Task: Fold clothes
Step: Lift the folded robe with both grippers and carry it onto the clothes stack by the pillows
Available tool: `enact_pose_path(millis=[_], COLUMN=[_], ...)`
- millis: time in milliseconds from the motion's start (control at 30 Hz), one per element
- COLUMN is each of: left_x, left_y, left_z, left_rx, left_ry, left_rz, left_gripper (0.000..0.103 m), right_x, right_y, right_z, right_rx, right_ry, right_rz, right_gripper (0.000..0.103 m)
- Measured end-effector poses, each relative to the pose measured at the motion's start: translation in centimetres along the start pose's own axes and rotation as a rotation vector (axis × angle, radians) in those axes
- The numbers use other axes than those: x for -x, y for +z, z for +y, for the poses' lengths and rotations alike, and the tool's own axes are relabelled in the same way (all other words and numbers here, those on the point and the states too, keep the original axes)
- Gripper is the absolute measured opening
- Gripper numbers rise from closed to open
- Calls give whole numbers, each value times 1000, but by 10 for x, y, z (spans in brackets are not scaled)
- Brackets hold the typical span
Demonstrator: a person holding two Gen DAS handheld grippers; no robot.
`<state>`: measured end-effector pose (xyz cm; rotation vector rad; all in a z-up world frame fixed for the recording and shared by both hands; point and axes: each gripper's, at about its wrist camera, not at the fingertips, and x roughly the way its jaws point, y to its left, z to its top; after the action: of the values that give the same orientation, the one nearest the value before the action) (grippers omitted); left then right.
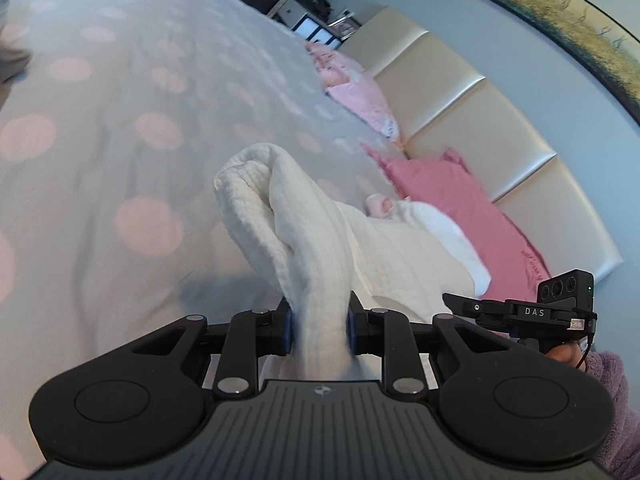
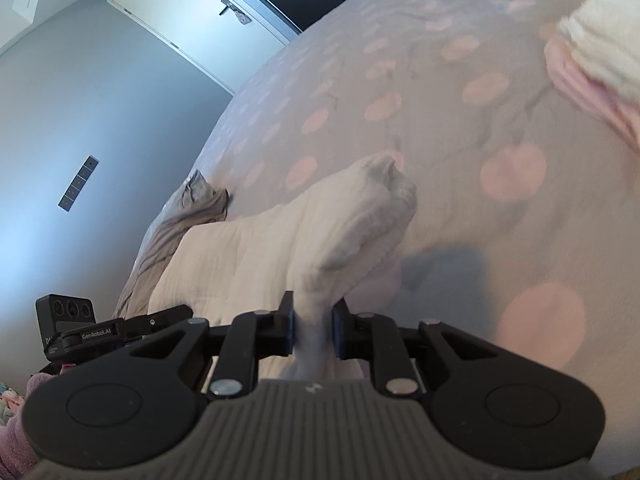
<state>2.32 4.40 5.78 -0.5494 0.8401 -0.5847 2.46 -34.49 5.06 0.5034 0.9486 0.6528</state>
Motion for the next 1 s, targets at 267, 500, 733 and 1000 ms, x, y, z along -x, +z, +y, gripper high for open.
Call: enact_pose_path(millis=[267, 500, 733, 1000], left_x=[-52, -124, -194, -267], left_y=[39, 55, 60, 68], left_z=[-64, -107, -148, -183], left_rx=[-33, -23, -23, -16], left_ry=[-163, -269, -320, -335], left_rz=[-81, -87, -63, -30], left_gripper=[21, 21, 21, 21], right_x=[85, 156, 212, 247], right_y=[78, 122, 158, 199], right_z=[-4, -28, -81, -145], right_rx=[91, 155, 155, 123], right_ry=[-60, -138, -204, -246], right_rz=[-90, -146, -180, -194], right_gripper=[20, 20, 20, 20])
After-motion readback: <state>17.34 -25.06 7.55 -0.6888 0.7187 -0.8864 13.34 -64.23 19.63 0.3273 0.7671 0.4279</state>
